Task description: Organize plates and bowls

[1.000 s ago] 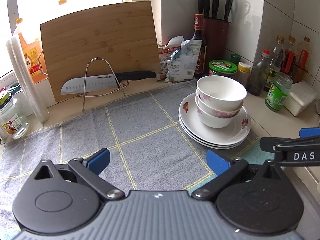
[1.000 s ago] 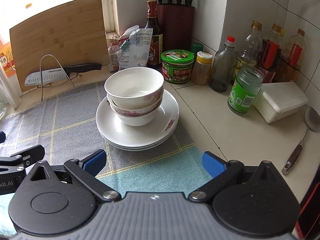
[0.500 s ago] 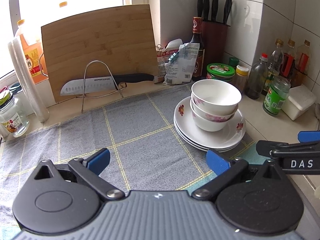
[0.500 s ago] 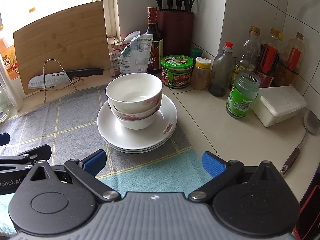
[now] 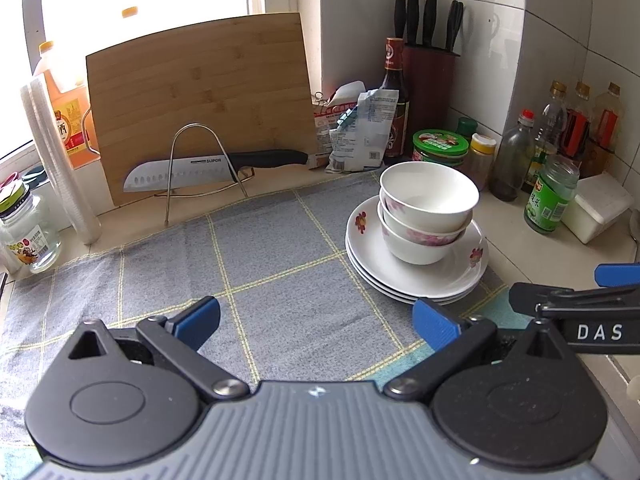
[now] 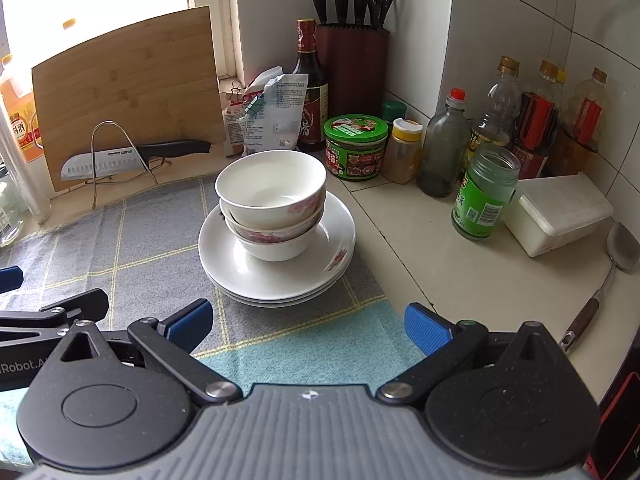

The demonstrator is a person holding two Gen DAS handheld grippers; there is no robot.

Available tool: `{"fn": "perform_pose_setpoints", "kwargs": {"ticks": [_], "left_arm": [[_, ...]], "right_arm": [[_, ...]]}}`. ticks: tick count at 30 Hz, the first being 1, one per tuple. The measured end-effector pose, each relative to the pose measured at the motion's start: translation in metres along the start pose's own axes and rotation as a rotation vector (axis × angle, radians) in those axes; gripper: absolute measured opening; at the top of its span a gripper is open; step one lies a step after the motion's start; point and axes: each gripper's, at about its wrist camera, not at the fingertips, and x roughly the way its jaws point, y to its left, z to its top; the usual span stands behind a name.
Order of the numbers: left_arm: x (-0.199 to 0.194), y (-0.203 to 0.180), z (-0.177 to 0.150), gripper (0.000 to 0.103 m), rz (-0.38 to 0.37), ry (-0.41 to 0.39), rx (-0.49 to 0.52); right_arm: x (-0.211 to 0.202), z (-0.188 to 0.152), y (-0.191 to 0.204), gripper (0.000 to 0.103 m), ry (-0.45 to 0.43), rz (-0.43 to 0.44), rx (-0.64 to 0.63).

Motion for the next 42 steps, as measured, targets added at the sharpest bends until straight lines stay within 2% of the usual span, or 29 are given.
{"fn": "perform_pose_setpoints", "kwargs": {"ticks": [42], "left_arm": [[-0.0024, 0.0010, -0.0008, 0.102, 0.000, 0.000, 0.002]], "right_arm": [[-0.0051, -0.0009, -0.0002, 0.103, -0.005, -0.021, -0.006]]}}
